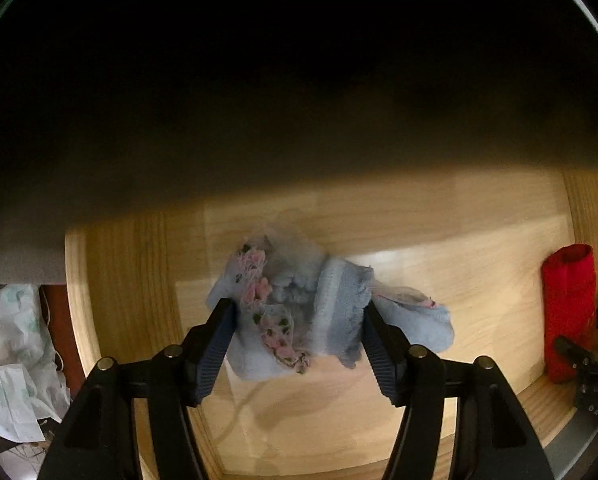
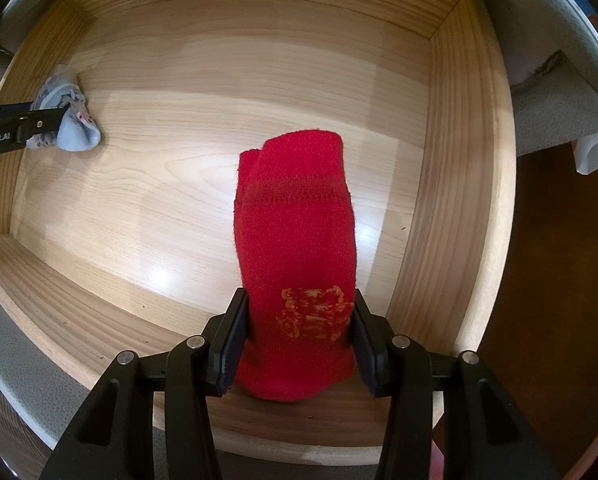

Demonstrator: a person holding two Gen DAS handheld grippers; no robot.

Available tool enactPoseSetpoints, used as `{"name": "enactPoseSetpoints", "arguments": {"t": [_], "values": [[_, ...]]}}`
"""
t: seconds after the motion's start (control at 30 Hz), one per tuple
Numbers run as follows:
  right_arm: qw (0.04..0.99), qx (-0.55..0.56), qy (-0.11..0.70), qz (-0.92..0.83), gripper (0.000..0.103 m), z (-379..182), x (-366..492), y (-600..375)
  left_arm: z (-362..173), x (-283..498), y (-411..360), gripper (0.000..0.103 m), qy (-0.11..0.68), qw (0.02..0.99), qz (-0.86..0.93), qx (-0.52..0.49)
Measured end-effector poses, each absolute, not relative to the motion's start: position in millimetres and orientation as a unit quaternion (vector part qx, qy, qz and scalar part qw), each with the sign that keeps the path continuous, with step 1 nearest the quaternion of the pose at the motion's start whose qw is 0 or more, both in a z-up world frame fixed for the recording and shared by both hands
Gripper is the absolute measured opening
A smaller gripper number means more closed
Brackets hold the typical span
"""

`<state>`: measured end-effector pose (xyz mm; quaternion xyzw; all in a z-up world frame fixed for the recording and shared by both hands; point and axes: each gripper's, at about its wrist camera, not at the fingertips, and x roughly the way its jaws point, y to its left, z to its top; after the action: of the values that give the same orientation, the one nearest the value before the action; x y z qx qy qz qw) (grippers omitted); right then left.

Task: Take underwear out of drawer
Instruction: 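Grasp the pale blue floral underwear with the left gripper while the right holds the red sock, then lift the floral underwear with the left gripper over the white box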

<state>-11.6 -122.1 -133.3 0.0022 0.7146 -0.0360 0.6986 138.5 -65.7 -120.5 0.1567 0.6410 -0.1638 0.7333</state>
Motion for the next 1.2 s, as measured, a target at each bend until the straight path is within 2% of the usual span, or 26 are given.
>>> {"name": "enactPoseSetpoints", "arguments": {"t": [0.27,0.43,0.53,1.0,1.2], "values": [[0.698,0.003,0.715,-0.036,0.044,-129.3,-0.9,-129.7,-122.1,135.7,-68.2,0.064,0.649,0.73,-0.146,0.155],[0.699,0.003,0.715,-0.036,0.044,-129.0,-0.2,-130.4,-124.4,132.5,-71.0,0.048,0.661,0.724,-0.127,0.151],[0.699,0.003,0.715,-0.036,0.044,-128.7,0.3,-131.1,-125.7,131.1,-76.8,0.044,0.671,0.717,-0.124,0.142],[0.697,0.0,0.716,-0.038,0.045,-127.6,3.4,-131.7,-131.2,98.6,-66.5,0.038,0.713,0.682,-0.092,0.133],[0.697,0.0,0.716,-0.039,0.045,-128.1,5.0,-129.1,-128.6,109.5,-67.0,0.035,0.72,0.679,-0.079,0.124]]}}
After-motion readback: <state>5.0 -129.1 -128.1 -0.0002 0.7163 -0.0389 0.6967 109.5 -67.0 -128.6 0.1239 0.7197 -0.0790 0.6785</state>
